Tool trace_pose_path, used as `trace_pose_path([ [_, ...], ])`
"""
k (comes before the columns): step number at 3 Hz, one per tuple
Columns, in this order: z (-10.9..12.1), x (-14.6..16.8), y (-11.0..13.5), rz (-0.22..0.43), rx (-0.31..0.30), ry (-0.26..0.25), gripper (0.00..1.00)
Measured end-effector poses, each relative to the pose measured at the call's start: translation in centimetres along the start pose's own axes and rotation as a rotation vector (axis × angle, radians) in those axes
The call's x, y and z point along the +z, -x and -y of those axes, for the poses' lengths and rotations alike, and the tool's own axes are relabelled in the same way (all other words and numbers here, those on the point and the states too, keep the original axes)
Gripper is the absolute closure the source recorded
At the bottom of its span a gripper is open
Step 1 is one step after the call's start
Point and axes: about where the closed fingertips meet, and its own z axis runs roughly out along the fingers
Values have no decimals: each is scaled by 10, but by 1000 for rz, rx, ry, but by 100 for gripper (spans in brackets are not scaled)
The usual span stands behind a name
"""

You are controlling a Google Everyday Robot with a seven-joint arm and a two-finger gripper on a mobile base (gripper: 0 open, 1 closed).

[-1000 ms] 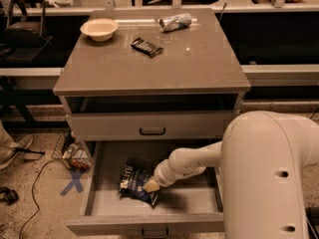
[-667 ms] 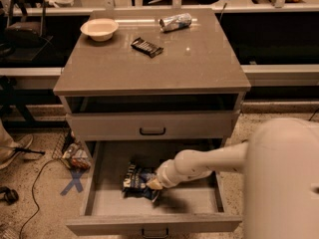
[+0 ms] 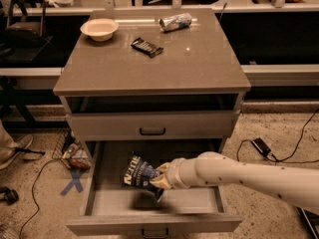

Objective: Pick blue chip bag from middle drawer and place on counter

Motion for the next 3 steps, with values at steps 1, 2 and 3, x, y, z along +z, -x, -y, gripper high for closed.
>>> trace_pose_path([
  [1,4,-47,13,97,-42,-4,100],
  [2,7,-76,-11,91,-28,-34,100],
  [3,7,-75,-11,91,-25,-36,100],
])
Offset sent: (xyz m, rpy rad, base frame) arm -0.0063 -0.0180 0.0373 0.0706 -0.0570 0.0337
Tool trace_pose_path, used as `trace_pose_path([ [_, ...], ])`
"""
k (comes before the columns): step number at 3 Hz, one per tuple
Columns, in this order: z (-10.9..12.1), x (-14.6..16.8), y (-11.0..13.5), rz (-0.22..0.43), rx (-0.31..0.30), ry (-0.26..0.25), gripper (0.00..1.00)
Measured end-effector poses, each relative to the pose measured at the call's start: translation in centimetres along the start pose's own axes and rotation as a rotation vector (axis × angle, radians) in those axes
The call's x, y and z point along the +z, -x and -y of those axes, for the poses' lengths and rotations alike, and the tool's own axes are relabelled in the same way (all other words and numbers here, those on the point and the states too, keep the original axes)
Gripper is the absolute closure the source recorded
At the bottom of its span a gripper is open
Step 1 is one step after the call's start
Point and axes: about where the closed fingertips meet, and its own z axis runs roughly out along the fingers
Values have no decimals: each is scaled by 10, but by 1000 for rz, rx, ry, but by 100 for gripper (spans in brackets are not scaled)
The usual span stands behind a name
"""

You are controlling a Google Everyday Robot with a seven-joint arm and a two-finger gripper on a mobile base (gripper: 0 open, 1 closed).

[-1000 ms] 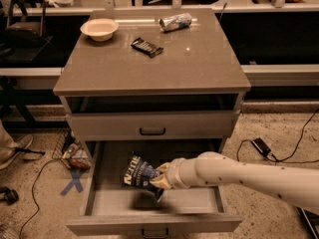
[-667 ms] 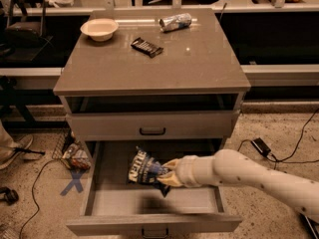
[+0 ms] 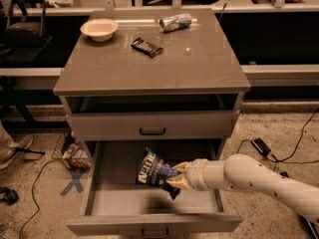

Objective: Pick blue chip bag from middle drawer and place on counter

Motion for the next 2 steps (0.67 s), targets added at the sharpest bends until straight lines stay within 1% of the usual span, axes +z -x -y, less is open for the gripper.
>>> trace_pose_path([
  [1,15,-32,19,87,-15,-24,100],
  [2,35,-90,54,143,-50,-83,100],
])
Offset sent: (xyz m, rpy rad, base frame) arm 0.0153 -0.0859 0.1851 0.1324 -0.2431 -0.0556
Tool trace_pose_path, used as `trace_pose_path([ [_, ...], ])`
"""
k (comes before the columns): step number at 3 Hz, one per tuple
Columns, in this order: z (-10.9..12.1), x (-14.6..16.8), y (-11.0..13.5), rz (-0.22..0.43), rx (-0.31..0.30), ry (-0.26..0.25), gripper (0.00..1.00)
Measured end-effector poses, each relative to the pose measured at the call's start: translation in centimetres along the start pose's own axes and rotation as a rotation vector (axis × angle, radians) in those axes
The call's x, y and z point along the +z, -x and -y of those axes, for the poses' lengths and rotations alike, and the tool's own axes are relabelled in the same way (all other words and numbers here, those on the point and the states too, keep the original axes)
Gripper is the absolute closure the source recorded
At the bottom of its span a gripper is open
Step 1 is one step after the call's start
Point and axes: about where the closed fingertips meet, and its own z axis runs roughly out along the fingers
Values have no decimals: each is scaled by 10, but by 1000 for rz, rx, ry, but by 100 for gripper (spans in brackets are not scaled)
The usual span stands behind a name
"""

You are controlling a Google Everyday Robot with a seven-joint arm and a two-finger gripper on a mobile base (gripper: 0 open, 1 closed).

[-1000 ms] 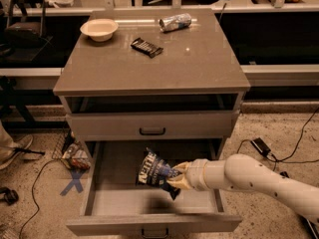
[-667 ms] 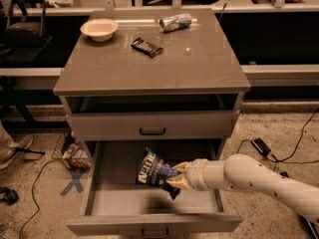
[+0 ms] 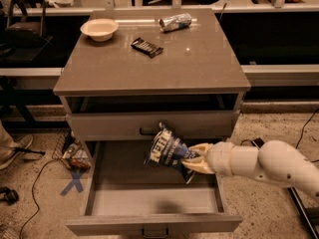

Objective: Pick blue chip bag from middle drawer and place on counter

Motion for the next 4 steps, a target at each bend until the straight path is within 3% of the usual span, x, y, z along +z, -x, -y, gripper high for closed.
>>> trace_pose_path([
  [1,36,-54,56,13,-79,-53,100],
  [2,36,-54,56,13,-79,-53,100],
  [3,62,-78,78,89,-91,-73,100],
  [4,101,-123,119,171,-156,-102,100],
])
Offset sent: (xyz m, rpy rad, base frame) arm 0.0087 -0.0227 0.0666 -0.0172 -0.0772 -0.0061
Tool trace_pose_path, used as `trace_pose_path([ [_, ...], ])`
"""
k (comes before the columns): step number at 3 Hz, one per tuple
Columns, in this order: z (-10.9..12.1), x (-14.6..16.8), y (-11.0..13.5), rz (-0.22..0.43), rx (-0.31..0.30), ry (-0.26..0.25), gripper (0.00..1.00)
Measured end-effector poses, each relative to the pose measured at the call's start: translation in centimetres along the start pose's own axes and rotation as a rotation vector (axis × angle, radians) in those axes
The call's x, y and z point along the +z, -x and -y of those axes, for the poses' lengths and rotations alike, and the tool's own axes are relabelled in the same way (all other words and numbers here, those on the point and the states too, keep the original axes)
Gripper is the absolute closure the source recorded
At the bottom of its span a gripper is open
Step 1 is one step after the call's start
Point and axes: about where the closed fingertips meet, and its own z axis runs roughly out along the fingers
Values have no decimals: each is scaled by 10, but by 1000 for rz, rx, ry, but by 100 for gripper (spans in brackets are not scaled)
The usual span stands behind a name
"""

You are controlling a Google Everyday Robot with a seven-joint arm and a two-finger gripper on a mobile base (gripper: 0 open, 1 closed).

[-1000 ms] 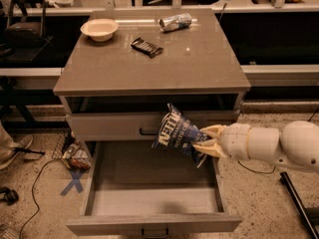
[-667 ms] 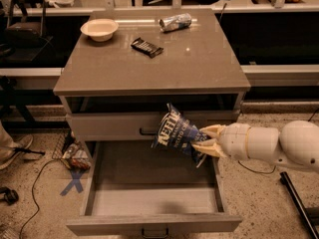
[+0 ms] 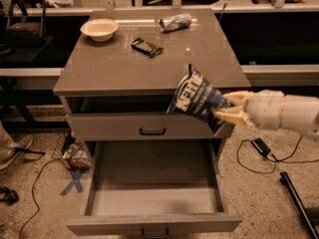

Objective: Pick blue chip bag from middle drawer and place on counter

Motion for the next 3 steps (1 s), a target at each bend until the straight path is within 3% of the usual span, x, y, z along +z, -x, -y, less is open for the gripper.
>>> trace_pose_path([
  [1,59,-23,49,68,-44,-59,100],
  [2,147,-18,91,128,1,-167,100],
  [3,197,9,112,179,85,-228,100],
])
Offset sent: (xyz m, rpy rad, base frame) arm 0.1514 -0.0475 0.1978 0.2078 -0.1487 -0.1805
